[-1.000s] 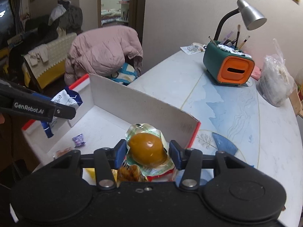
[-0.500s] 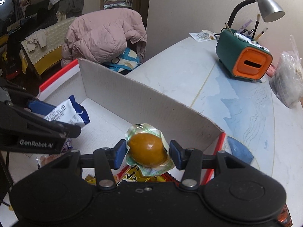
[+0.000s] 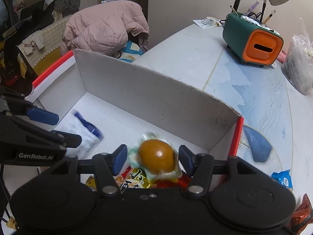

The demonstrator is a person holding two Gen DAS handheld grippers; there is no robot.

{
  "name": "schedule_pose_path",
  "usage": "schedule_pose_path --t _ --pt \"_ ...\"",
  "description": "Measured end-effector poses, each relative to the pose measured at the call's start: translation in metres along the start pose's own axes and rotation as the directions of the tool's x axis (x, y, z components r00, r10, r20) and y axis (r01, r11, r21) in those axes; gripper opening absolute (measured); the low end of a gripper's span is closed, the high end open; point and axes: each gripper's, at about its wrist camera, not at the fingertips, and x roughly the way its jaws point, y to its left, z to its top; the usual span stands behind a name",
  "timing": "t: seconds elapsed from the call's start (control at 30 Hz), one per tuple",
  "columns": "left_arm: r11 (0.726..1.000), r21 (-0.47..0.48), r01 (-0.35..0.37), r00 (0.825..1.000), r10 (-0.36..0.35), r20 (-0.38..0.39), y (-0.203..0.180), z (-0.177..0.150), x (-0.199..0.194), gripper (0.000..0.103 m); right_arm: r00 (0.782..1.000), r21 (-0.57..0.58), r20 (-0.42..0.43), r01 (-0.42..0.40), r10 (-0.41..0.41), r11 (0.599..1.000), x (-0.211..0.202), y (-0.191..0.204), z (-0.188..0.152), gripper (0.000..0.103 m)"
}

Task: Organize snacks
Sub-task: 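Open both grippers to release the pastry packet and orange candy, then move both grippers back from the box over the remaining snacks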

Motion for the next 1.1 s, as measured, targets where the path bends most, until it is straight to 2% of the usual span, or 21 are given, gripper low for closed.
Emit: schedule_pose_path --t 0.03,0.23,0.47,0.57,0.73,0.83,0.97,1.1 --pt "1.000 -0.001 0.002 1.000 -0.002 -0.005 0.000 0.001 0.000 0.054 1.000 -0.001 0.003 0.001 -0.001 1.000 -0.001 0.001 0.000 0.071" --pt "1.000 -0.018 0.014 1.000 -0.014 0.010 0.000 -0.002 -0.006 0.061 1.000 0.004 0.023 0.005 -0.005 1.000 -0.011 0.000 -0.004 0.082" --pt "0.999 -0.023 0.046 0.996 -0.045 0.076 -0.002 -0.012 -0.027 0.065 0.999 0.028 0.050 -0.007 0.006 1.000 -0.032 -0.004 -0.014 0.084" --pt "0.998 -0.027 0.059 0.993 -0.056 0.107 -0.003 -0.017 -0.038 0.068 0.998 0.034 0.069 -0.011 0.009 0.999 -0.044 -0.005 -0.019 0.093" --pt "0.996 -0.026 0.086 0.984 -0.080 0.162 -0.006 -0.024 -0.059 0.071 0.994 0.057 0.108 -0.033 0.026 0.998 -0.068 -0.007 -0.024 0.093" --pt "0.994 -0.018 0.110 0.974 -0.104 0.200 -0.009 -0.029 -0.074 0.073 0.990 0.067 0.137 -0.049 0.040 0.997 -0.084 -0.008 -0.028 0.093" --pt "0.986 -0.002 0.165 0.953 -0.159 0.258 -0.015 -0.037 -0.097 0.074 0.982 0.071 0.182 -0.069 0.056 0.995 -0.110 -0.011 -0.035 0.095" --pt "0.978 0.020 0.208 0.926 -0.203 0.317 -0.025 -0.046 -0.118 0.083 0.973 0.089 0.221 -0.092 0.070 0.992 -0.135 -0.018 -0.047 0.095"
